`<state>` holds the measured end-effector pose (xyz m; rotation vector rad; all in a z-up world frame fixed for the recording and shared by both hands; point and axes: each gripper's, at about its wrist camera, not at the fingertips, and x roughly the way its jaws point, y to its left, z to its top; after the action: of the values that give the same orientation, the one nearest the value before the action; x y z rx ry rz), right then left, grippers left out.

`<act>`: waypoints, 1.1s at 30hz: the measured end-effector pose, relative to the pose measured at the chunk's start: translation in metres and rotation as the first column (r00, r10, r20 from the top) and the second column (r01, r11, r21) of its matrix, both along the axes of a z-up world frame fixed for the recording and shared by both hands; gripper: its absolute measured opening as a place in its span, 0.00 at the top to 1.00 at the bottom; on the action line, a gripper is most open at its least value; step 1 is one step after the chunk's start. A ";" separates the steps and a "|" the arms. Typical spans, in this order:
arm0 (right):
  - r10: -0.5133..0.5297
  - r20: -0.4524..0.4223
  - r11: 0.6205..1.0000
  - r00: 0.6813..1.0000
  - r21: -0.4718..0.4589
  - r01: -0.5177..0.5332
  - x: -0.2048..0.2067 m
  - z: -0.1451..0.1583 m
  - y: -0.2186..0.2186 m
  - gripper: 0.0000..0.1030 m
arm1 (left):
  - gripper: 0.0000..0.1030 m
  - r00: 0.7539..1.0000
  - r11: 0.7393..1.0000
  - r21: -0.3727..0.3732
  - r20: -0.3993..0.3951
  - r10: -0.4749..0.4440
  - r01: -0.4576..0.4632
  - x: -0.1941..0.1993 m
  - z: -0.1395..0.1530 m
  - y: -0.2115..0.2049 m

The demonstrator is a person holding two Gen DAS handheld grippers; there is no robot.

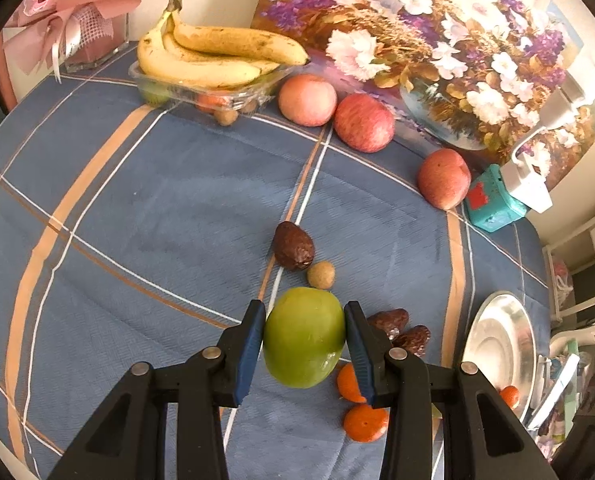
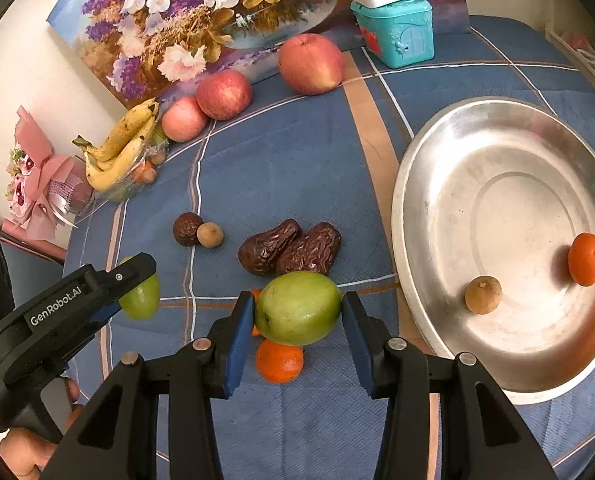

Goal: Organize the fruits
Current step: 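Grasp the large green fruit with the left tool while the right tool grasps a green pear, then lower the green pear into the plate with the right tool while the left releases its fruit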

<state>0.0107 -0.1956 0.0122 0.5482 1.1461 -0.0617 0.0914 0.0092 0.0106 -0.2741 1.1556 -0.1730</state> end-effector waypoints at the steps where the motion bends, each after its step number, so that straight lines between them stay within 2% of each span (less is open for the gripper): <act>1: -0.004 0.002 1.000 1.000 0.002 0.004 0.000 0.001 -0.001 0.55 | 0.58 1.000 1.000 -0.003 0.005 -0.004 0.004 -0.001 0.002 -0.002; 7: -0.070 0.038 0.998 0.997 -0.003 0.070 -0.009 0.014 -0.025 0.55 | 0.58 0.998 0.998 -0.009 0.024 -0.062 0.062 -0.006 0.010 -0.025; 14: -0.243 0.055 0.966 0.968 -0.080 0.247 -0.032 0.021 -0.081 0.55 | 0.58 0.981 0.981 -0.043 0.026 -0.190 0.191 -0.015 0.015 -0.076; 20: -0.367 0.053 0.924 0.929 -0.095 0.371 -0.050 0.016 -0.127 0.55 | 0.58 0.934 0.932 -0.068 0.056 -0.352 0.356 -0.032 0.015 -0.140; 24: -0.393 0.054 0.915 0.918 -0.080 0.396 -0.053 0.012 -0.140 0.55 | 0.58 0.900 0.902 -0.033 0.089 -0.426 0.430 -0.042 0.011 -0.173; 29: -0.402 0.053 0.912 0.914 -0.068 0.405 -0.053 0.007 -0.150 0.55 | 0.58 0.875 0.880 0.010 0.109 -0.472 0.474 -0.044 0.000 -0.198; 33: -0.400 0.046 0.914 0.915 -0.052 0.402 -0.054 0.001 -0.151 0.55 | 0.58 0.866 0.872 0.039 0.104 -0.489 0.488 -0.044 -0.012 -0.207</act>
<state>-0.0429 -0.3470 0.0135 0.7215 0.9796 -0.4397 0.0474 -0.1975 -0.0018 0.0472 1.0962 -0.6240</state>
